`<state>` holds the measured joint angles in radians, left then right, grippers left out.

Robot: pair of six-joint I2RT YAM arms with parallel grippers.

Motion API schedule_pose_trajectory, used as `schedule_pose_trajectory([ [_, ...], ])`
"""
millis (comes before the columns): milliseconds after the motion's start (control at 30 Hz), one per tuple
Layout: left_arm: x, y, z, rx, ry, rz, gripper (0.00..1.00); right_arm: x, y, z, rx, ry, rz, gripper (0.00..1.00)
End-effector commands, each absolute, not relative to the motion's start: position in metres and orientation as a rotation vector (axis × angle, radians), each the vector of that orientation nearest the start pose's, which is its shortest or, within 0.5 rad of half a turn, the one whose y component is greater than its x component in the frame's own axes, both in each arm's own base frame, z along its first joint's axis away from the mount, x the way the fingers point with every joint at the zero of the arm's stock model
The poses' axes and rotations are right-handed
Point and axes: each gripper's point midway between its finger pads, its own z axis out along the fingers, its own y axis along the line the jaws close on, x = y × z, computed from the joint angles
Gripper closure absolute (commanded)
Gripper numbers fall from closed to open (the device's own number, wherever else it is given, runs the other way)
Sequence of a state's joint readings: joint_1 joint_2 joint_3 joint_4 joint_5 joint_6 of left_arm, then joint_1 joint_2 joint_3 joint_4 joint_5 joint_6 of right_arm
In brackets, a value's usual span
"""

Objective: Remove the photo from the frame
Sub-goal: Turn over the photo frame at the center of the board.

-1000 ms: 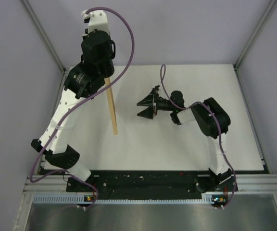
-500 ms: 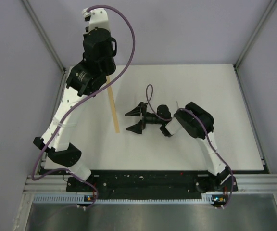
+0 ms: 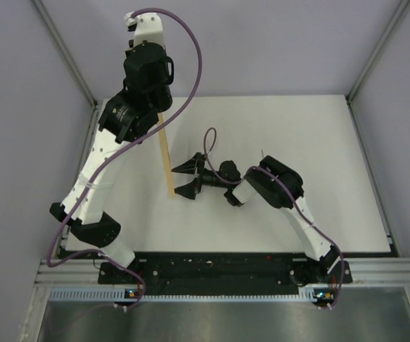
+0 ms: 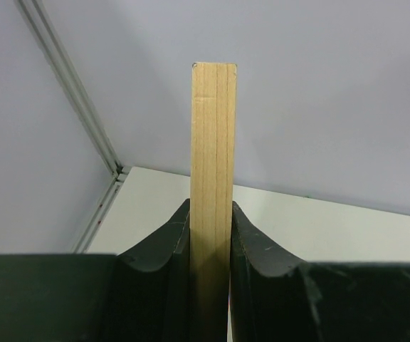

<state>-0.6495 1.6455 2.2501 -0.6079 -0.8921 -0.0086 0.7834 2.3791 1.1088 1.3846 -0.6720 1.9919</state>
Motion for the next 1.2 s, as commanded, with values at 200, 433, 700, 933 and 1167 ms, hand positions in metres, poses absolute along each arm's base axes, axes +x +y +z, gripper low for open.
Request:
schedule_pose_trajectory([
  [200,0.365,-0.109,0.591,-0.32,1.375,0.033,1.0,0.283,0.47,0.199,0.56,1.762,2.858,0.01],
  [433,0.364,-0.108,0.591,-0.305,1.376,0.055,1.0,0.286,0.473,0.212,0.594,1.705,2.905,0.01],
  [700,0.363,-0.107,0.592,-0.306,1.374,0.057,1.0,0.295,0.477,0.234,0.619,1.592,2.974,0.01],
  [933,0.365,-0.108,0.591,-0.304,1.376,0.058,1.0,0.303,0.473,0.239,0.697,1.546,2.993,0.01],
  [1167,0.361,-0.1,0.59,-0.304,1.374,0.087,1.0,0.333,0.445,0.267,0.687,1.419,2.967,0.01],
])
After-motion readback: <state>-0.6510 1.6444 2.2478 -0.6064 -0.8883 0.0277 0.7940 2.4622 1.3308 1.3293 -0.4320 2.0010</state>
